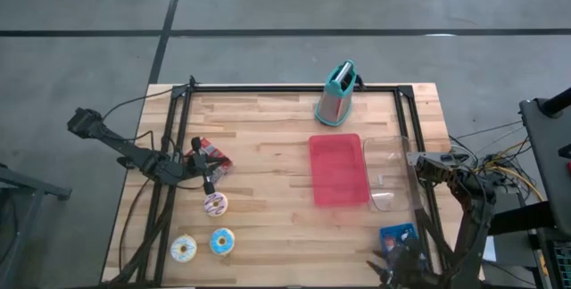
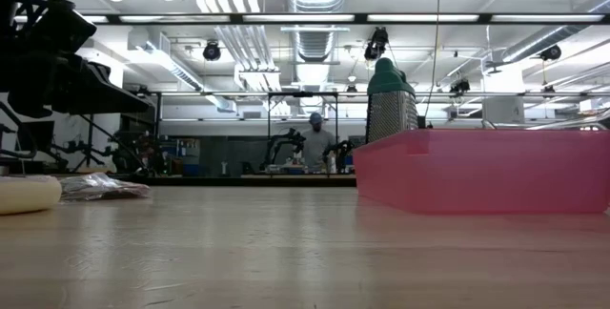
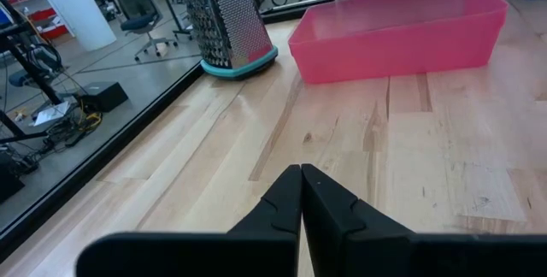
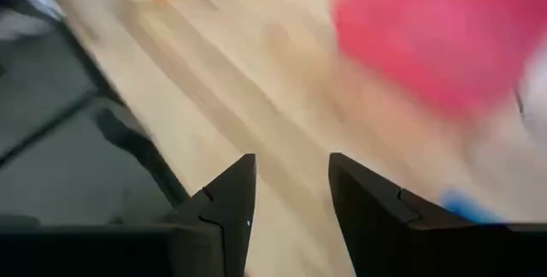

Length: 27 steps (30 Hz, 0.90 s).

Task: Pick & Place Food Item
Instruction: Put the popcorn bag into the pink bin

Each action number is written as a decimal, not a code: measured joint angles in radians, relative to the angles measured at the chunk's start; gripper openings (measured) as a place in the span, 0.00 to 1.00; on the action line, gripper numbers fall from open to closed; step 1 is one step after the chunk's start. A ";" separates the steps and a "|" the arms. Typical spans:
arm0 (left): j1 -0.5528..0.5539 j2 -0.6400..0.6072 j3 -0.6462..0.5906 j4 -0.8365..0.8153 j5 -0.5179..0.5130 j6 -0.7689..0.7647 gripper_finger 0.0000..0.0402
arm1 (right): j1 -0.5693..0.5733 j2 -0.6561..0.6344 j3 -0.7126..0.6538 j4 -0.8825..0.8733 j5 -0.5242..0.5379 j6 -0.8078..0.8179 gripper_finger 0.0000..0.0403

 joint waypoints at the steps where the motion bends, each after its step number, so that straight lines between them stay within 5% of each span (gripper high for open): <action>1: 0.000 0.000 0.000 0.000 0.000 0.000 0.03 | -0.006 0.000 -0.001 -0.001 0.052 -0.048 0.35; 7: 0.000 0.000 0.000 0.000 0.000 0.000 0.03 | -0.085 0.002 -0.062 0.026 0.269 -0.228 0.32; 15: 0.000 0.000 0.000 0.000 0.000 0.000 0.03 | -0.230 0.002 -0.090 0.141 0.339 -0.686 0.30; 27: 0.000 0.000 0.000 0.000 0.000 0.000 0.03 | -0.439 -0.049 -0.091 0.466 0.191 -1.335 0.30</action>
